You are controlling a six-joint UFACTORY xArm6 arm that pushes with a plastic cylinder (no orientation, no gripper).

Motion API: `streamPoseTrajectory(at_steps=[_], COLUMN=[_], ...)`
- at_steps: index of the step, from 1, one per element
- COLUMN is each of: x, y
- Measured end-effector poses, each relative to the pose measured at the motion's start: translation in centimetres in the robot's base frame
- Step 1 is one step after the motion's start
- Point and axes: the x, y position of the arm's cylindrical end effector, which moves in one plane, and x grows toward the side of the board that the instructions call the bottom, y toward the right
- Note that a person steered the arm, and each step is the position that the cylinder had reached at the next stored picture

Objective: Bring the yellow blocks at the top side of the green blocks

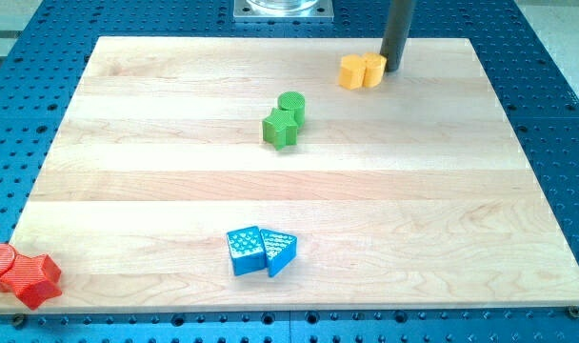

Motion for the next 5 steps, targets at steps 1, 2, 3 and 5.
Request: streamPoseTrajectory(at_steps=[1, 2, 3, 5], x=[0.3, 1.9, 0.0, 0.5], y=[3.2, -0.2, -1.3, -6.7])
